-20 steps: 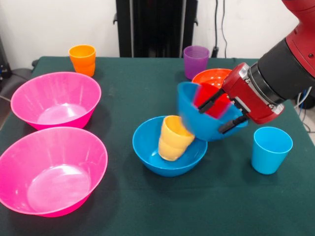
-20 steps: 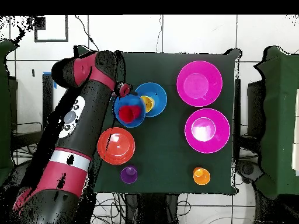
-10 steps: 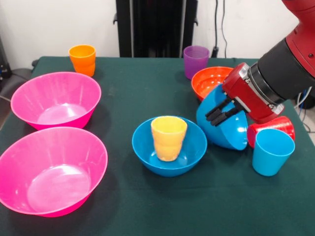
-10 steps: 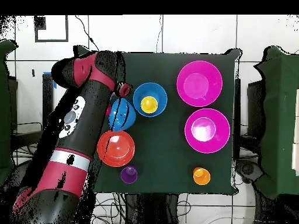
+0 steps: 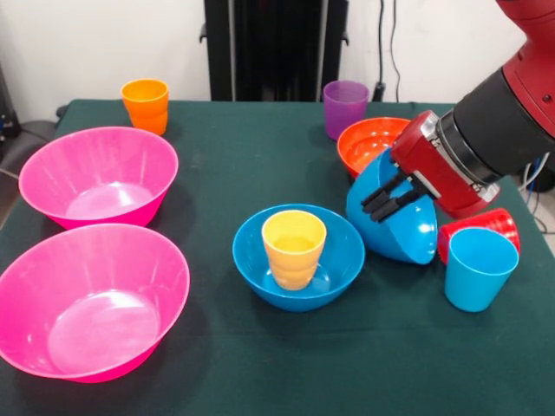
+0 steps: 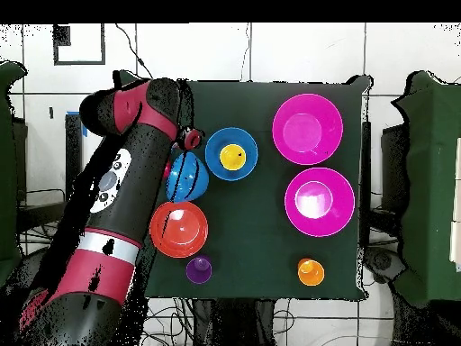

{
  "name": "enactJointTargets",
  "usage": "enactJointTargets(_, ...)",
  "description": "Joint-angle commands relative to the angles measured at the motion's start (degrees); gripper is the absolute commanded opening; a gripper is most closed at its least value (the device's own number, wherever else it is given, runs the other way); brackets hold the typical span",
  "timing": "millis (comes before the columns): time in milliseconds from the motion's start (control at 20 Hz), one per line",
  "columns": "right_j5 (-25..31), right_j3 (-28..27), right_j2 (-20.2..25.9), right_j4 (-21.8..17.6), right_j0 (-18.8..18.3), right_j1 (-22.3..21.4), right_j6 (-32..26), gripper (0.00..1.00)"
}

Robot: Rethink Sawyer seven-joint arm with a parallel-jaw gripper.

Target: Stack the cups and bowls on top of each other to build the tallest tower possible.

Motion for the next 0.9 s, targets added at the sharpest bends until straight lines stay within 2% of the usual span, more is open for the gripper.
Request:
enactJointTargets(50, 4.9, -9.6, 0.6, -0.7, -2.2, 9.4, 10.5, 0.0)
enactJointTargets(100, 6.5, -15.3, -1.1, 0.6, -4.0, 13.0, 11.9, 0.0)
enactJointTargets(200, 9.4, -22.0, -3.6, 3.0, -6.3, 16.3, 12.7, 0.0)
enactJointTargets(400, 16.0, -29.8, -7.6, 9.0, -9.7, 17.9, 11.7, 0.0)
enactJointTargets(600, 19.2, -35.5, -13.2, 16.6, -12.6, 19.7, 11.9, 0.0)
enactJointTargets(650, 19.4, -36.3, -16.3, 20.0, -13.4, 20.3, 11.9, 1.0)
enactJointTargets(750, 19.8, -36.6, -16.1, 21.3, -13.7, 20.5, 11.8, 1.0)
enactJointTargets(900, 21.6, -38.1, -20.5, 26.6, -15.0, 21.2, 11.9, 1.0)
